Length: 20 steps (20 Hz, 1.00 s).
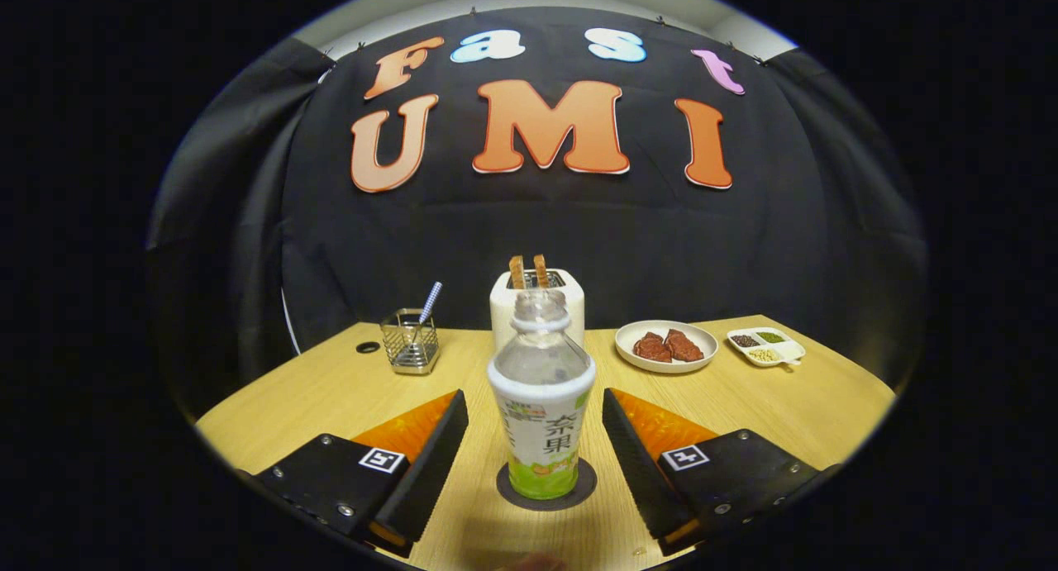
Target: Take the bottle from table, then pour the juice into the cup, finally place the bottle on the coaster
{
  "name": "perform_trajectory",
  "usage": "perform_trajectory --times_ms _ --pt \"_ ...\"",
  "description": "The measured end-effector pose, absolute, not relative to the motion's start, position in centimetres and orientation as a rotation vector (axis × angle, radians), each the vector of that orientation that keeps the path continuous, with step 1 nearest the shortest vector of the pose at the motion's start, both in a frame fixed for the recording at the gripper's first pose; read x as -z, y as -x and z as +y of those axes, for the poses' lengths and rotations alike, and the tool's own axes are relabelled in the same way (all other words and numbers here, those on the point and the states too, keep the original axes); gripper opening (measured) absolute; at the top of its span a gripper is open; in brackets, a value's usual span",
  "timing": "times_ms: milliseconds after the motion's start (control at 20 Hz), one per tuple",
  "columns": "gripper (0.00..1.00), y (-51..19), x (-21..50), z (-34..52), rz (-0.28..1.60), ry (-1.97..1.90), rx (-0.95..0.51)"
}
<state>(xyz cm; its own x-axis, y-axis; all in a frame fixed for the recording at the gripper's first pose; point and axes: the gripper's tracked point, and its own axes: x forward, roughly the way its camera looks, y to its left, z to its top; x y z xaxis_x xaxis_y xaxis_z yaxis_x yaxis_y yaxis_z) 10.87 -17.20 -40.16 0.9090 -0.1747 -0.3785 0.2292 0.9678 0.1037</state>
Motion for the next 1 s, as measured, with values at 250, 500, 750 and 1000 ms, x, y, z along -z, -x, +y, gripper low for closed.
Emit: perform_trajectory --times_ms 250,500,750,1000 --pt "0.97 -7.8 31.6 -15.7 0.227 -0.163 0.199" --pt "0.97 -4.0 20.6 -13.5 0.129 -0.086 0.193" --pt "0.97 -0.9 11.9 -8.4 0.073 -0.088 0.139" --pt "0.96 3.5 5.6 -2.8 -0.017 -0.074 0.031"
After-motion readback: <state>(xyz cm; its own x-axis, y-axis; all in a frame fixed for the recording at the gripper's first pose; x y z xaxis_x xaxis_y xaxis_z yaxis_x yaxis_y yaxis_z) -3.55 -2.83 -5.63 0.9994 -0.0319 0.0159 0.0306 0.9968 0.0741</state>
